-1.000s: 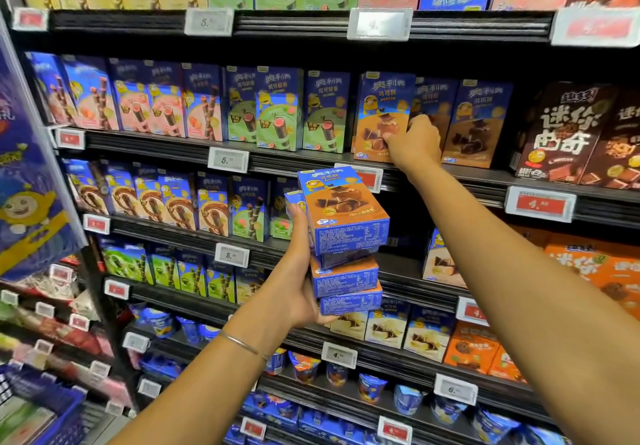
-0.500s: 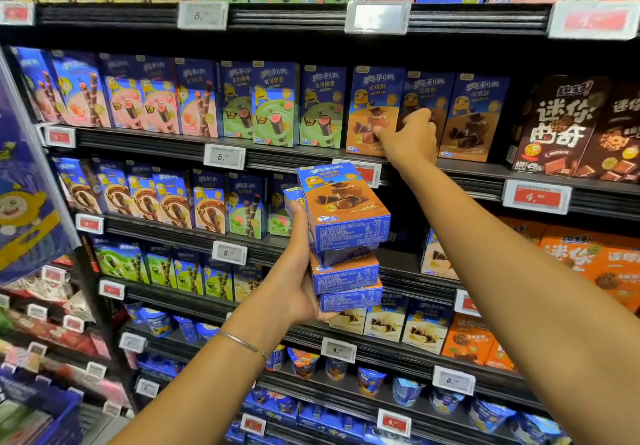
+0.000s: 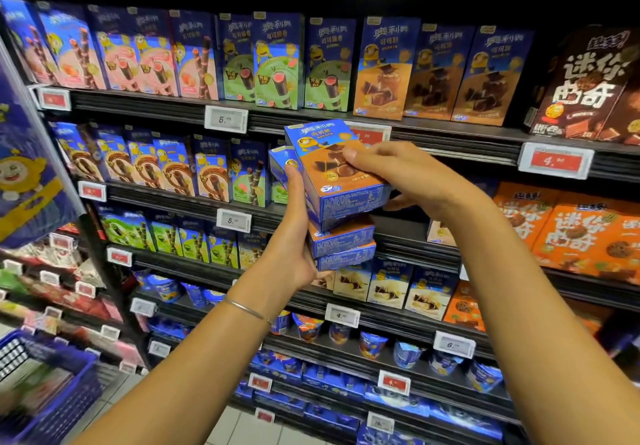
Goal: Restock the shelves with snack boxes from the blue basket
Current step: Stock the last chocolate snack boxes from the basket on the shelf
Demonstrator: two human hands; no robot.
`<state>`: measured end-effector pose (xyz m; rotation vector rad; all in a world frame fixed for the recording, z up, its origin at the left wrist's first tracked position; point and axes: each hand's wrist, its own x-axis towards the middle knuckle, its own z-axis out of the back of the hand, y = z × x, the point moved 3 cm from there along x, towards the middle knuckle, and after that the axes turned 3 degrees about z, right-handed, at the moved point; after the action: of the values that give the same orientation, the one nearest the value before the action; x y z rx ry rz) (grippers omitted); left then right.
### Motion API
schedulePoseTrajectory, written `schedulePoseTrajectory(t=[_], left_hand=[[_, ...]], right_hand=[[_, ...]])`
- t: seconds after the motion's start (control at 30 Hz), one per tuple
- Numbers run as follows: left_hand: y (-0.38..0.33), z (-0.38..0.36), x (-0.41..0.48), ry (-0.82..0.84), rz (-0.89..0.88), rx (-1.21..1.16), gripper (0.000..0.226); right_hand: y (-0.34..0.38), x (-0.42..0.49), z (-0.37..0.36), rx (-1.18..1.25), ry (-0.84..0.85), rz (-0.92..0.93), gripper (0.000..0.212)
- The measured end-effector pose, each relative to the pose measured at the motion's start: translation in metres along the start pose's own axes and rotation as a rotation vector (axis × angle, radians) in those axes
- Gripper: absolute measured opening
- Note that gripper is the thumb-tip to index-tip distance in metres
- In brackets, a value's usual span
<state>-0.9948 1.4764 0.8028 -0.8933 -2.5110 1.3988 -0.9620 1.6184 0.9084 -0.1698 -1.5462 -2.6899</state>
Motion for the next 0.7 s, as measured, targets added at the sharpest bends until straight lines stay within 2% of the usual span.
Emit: schedulePoseTrajectory(t=[0.1, 0.2, 0.3, 0.4, 0.47, 0.57, 0.7], left_hand=[[0.003, 0.003, 0.002, 0.013, -0.014, -0.025, 0.106], [0.006, 0.004, 0.003, 0.020, -0.011, -0.030, 0.097], [0.008, 0.005, 0.003, 0.015, 0.002, -0.046, 0.089], [0.009, 0.005, 0.004, -0.005, -0.016, -0.049, 0.086], [0.007, 0.002, 0.003, 0.003, -0.017, -0.040, 0.083], [0.005, -0.003, 0.003, 0.020, -0.018, -0.038, 0.079], [0.004, -0.011, 0.001, 0.011, -0.031, -0.029, 0.079]], right_hand=[[-0.005, -0.004, 0.004, -0.045, 0.012, -0.014, 0.052], [-0.007, -0.004, 0.007, 0.051, 0.003, -0.002, 0.031], [-0.010, -0.002, 0.013, 0.286, -0.033, 0.004, 0.019], [-0.005, 0.002, 0.031, 0.607, -0.160, 0.067, 0.021], [-0.004, 0.008, 0.052, 0.715, -0.278, 0.132, 0.021], [-0.007, 0.018, 0.083, 0.589, -0.471, 0.167, 0.019], [-0.021, 0.035, 0.115, 0.414, -0.623, 0.159, 0.017]])
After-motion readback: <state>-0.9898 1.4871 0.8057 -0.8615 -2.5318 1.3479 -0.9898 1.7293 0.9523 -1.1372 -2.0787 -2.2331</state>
